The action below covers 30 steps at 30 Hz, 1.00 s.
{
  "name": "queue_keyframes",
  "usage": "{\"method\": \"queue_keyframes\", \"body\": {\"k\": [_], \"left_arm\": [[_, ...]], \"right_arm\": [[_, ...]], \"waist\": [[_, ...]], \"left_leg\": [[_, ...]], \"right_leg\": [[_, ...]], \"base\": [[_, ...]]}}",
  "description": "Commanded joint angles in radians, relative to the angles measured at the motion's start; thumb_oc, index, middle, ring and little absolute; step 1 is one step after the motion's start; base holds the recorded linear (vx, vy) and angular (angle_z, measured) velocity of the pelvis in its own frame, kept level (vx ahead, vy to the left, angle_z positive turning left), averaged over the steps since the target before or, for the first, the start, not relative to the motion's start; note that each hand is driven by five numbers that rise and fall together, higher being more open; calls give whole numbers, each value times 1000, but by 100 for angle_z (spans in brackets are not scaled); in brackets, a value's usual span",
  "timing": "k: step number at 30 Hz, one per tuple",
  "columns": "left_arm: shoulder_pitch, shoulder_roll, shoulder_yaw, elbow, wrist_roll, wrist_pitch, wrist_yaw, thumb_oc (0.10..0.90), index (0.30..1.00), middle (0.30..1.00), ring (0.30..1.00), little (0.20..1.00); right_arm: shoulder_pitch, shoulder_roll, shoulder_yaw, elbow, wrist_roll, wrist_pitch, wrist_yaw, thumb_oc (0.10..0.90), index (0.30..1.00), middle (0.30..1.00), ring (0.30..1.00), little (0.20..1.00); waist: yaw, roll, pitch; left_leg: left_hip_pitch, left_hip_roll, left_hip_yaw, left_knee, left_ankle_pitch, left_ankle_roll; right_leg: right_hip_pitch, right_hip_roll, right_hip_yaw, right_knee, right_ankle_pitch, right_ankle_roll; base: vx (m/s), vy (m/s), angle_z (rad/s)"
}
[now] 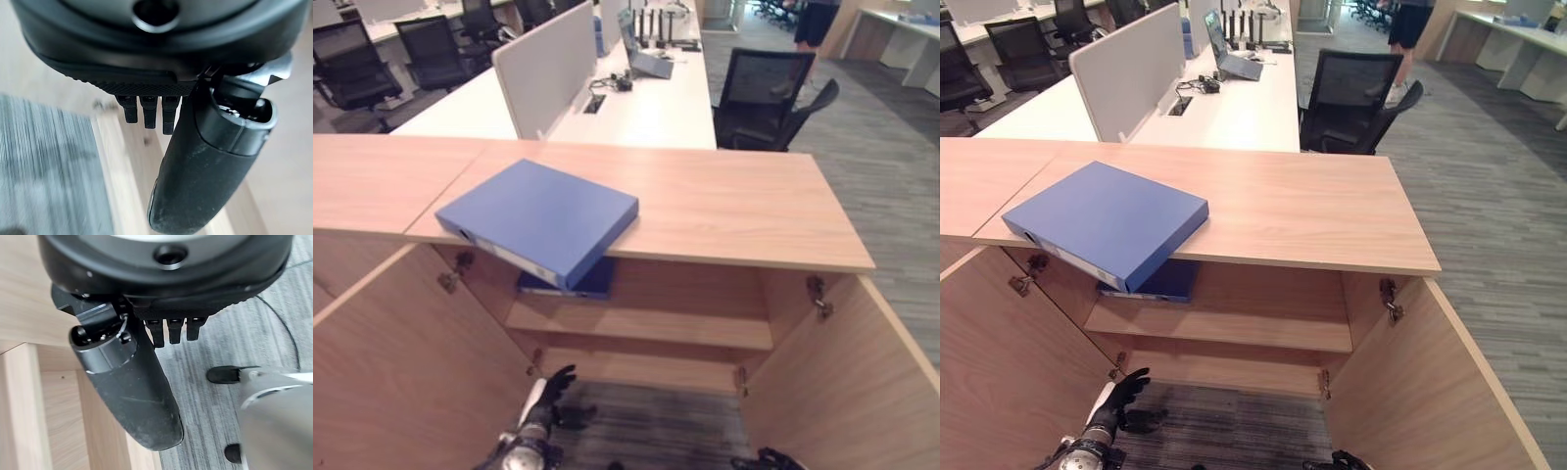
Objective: Put the empty folder in the office cabinet
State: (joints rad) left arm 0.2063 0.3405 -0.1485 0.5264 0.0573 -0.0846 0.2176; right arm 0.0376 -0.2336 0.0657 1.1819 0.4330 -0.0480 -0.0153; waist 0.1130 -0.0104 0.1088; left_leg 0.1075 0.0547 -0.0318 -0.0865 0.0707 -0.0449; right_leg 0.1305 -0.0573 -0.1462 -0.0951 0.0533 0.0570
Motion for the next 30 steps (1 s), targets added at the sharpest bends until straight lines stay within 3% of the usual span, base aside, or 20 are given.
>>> {"method": "queue_keyframes", "body": {"k": [1,16,22,23,30], "left_arm": [[-87,107,84,-144,192,-62,201,800,900,900,900,900],[-93,219,176,-405,510,-27,350,800,900,900,900,900],[-124,333,188,-516,642,-39,351,800,900,900,900,900],[-143,391,190,-562,685,-50,355,800,900,900,900,900],[-176,503,223,-662,728,-74,363,800,900,900,900,900]], "right_arm": [[-56,-4,47,-5,-22,-64,-31,800,900,900,900,900],[-48,13,83,-28,-32,-80,-33,800,900,900,900,900],[-35,1,90,-27,-33,-81,-12,800,900,900,900,900],[-29,-8,92,-31,-30,-83,-1,800,900,900,900,900],[-28,-26,97,-37,-22,-94,20,800,900,900,900,900]], "waist": [[34,-38,5],[57,-39,5],[48,-25,14],[43,-16,19],[31,7,31]], "left_leg": [[35,-13,-35,-1,-104,-21],[23,-23,-76,-1,-119,-26],[17,-23,-80,-1,-120,-30],[15,-23,-80,-1,-120,-31],[5,-19,-68,-1,-115,-36]], "right_leg": [[22,-33,-21,8,-61,78],[30,-38,-56,8,-79,79],[26,-38,-61,8,-80,80],[21,-36,-60,8,-80,81],[8,-32,-57,9,-80,82]], "base": [[0,0,0],[19,-11,9],[-3,-12,4],[0,0,0],[-7,-2,-1]]}}
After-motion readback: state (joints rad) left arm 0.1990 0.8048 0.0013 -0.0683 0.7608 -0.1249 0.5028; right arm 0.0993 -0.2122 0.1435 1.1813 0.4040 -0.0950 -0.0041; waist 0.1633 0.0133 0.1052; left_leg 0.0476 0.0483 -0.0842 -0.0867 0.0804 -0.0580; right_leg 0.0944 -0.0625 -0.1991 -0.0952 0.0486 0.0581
